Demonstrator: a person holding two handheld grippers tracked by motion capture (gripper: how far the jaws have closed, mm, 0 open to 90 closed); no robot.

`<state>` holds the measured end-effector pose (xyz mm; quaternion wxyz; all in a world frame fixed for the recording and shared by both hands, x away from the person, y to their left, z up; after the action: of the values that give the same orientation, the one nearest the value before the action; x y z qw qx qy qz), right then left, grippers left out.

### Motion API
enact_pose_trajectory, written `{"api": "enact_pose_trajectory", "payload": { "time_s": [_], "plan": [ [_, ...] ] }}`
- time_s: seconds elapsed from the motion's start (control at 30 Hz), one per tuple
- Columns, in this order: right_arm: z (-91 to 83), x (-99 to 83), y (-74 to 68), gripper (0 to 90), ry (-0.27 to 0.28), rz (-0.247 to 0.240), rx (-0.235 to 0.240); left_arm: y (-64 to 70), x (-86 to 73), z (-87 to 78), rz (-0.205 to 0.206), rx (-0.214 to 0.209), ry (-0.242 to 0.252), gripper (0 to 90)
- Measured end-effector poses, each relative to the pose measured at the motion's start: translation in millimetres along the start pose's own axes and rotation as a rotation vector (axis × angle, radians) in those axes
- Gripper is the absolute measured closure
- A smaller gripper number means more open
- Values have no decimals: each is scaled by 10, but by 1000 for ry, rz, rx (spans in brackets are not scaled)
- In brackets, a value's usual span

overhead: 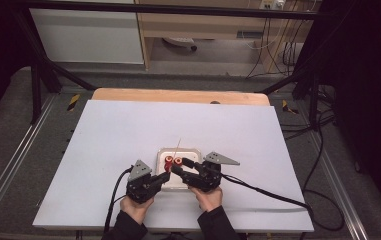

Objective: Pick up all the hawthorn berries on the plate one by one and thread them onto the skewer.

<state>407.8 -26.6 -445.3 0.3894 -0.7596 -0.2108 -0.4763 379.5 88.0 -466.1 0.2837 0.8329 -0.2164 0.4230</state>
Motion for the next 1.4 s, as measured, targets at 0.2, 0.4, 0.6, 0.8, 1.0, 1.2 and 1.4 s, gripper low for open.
{"api": "enact_pose_trajectory", "payload": {
  "time_s": [0.2,0.4,0.6,0.8,1.0,1.2,1.4],
  "plan": [
    [-93,44,147,217,-121,-63,-44,-110,-68,-70,39,5,-52,885],
    [-144,77,285,163,-239,-107,-68,-241,-125,-225,96,8,-98,883],
    [-106,105,400,162,-362,-167,-105,-430,-177,-398,123,39,-126,882],
    [91,94,379,200,-521,-244,-109,-554,-225,-501,120,52,-135,882],
    [304,115,394,289,-651,-306,-99,-611,-307,-511,132,55,-177,882],
    [496,72,432,377,-770,-317,-104,-640,-328,-513,126,53,-189,882],
    [655,47,501,453,-837,-307,-109,-660,-340,-500,124,55,-198,882]
  ]
}}
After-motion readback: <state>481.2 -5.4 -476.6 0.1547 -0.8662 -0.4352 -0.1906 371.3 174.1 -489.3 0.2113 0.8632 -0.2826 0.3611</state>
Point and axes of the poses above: each handheld gripper's, and its own axes: z roughly forward along the jaws, x roughly out of its top, y roughly to its right, the point moved 8 cm from there along z, roughly forward along the jaws, and after that the axes turned 5 degrees about -z, right-handed, at the moved point
